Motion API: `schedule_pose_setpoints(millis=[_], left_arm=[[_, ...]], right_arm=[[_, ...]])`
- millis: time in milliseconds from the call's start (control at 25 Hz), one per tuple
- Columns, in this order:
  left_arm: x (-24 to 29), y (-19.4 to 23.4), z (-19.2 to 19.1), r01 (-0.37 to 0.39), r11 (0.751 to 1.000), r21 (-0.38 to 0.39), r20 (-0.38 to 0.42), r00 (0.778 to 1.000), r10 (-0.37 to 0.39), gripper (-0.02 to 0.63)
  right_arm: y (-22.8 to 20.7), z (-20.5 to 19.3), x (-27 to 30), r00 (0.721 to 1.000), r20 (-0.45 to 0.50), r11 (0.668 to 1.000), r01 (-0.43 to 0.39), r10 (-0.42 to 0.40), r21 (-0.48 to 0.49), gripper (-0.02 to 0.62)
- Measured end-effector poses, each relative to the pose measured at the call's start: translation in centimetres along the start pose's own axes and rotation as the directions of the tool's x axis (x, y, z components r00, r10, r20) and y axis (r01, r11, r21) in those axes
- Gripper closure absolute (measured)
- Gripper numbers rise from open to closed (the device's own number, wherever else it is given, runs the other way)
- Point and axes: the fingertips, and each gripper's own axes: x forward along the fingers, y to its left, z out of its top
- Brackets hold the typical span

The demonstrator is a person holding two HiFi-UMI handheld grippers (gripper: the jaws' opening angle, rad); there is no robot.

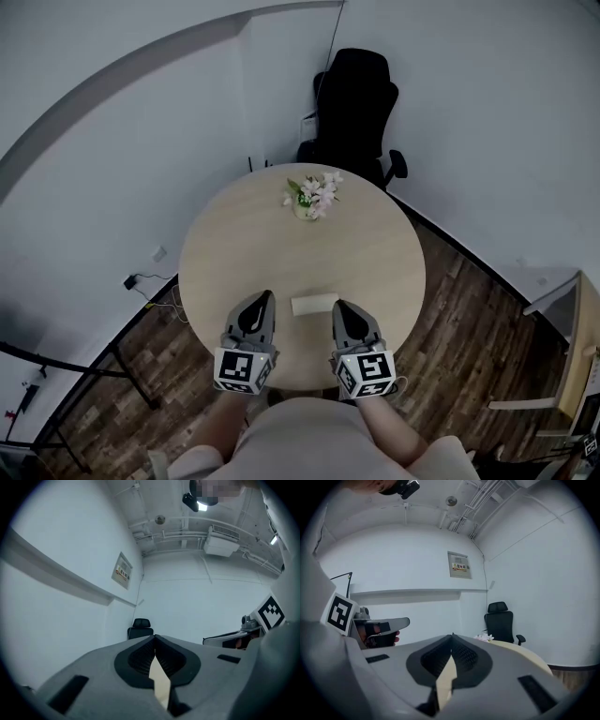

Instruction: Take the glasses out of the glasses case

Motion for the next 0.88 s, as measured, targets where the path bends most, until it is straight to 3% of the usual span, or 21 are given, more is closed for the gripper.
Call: schedule_pose_setpoints(millis=[880], left_arm=[[0.5,-1.3,-3.8,0.034,0.999,-0.008,-0.105,0.994,-0.035,0.598]], right_arm=[[-1.2,-2.1,-0.4,0.999,-0.041,0.999,0.02,-0.019,0.042,0.581]])
